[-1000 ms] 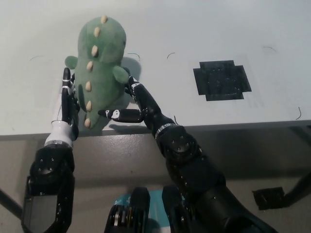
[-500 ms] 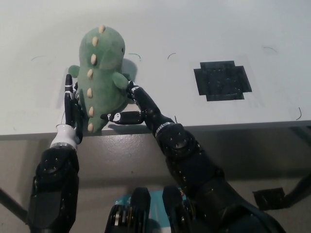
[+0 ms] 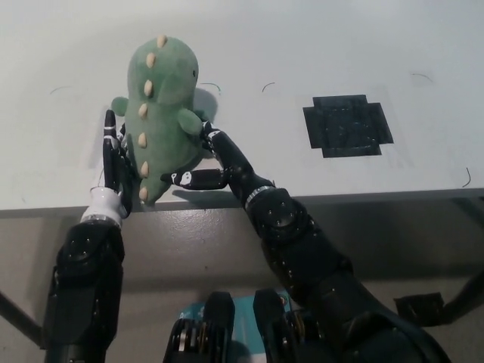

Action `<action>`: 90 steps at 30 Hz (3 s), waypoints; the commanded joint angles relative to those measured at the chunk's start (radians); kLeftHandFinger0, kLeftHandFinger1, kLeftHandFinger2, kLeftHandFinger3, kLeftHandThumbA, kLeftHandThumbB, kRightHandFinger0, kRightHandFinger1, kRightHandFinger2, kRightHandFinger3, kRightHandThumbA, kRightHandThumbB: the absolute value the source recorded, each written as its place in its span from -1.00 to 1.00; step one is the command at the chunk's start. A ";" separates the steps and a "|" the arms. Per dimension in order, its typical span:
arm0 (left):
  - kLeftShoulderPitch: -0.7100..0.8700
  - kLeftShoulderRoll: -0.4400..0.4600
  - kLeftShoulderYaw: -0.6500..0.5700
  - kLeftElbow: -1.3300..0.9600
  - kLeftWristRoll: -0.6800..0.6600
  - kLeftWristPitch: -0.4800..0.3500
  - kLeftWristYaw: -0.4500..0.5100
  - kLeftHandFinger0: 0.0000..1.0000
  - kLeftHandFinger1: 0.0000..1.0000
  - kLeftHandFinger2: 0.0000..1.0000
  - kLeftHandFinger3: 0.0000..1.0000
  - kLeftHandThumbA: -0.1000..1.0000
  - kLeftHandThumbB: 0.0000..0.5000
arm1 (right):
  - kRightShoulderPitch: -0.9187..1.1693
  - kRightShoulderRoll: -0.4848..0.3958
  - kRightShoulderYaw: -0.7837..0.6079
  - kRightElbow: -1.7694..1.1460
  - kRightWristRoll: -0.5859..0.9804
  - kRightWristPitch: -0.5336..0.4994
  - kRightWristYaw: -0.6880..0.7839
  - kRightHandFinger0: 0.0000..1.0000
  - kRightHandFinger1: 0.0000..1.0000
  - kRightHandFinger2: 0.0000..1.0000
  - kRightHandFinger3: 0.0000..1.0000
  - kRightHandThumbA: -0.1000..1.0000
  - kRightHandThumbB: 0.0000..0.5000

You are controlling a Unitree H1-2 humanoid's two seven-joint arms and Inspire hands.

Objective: Use both hands to pick up a dinasour on the right side and move it to the left side

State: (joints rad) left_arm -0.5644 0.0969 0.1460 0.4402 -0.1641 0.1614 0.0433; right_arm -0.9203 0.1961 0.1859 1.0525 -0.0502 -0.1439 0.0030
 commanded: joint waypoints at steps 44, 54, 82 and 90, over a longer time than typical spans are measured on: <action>0.259 0.151 0.023 -0.329 -0.073 -0.175 -0.262 1.00 1.00 1.00 1.00 1.00 0.84 | 0.295 -0.242 -0.124 -0.728 0.130 0.084 0.236 1.00 1.00 1.00 1.00 1.00 -0.45; 0.339 0.137 0.016 -0.447 -0.089 -0.161 -0.268 1.00 1.00 1.00 1.00 1.00 0.76 | 0.419 -0.377 -0.171 -0.968 0.200 0.188 0.275 1.00 1.00 1.00 1.00 1.00 -0.58; 0.499 0.049 0.007 -0.504 -0.087 -0.297 -0.244 1.00 1.00 1.00 1.00 1.00 0.69 | 0.834 -0.550 -0.351 -1.091 0.254 -0.079 0.286 1.00 1.00 1.00 1.00 1.00 -0.63; 0.511 0.034 0.001 -0.490 -0.077 -0.298 -0.247 1.00 1.00 1.00 1.00 1.00 0.71 | 0.890 -0.521 -0.402 -1.117 0.328 -0.047 0.273 1.00 1.00 1.00 1.00 1.00 -0.61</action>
State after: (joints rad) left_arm -0.0582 0.1266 0.1465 -0.0345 -0.2379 -0.0800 -0.2075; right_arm -0.0174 -0.3224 -0.1925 -0.0091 0.2081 -0.1599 0.2814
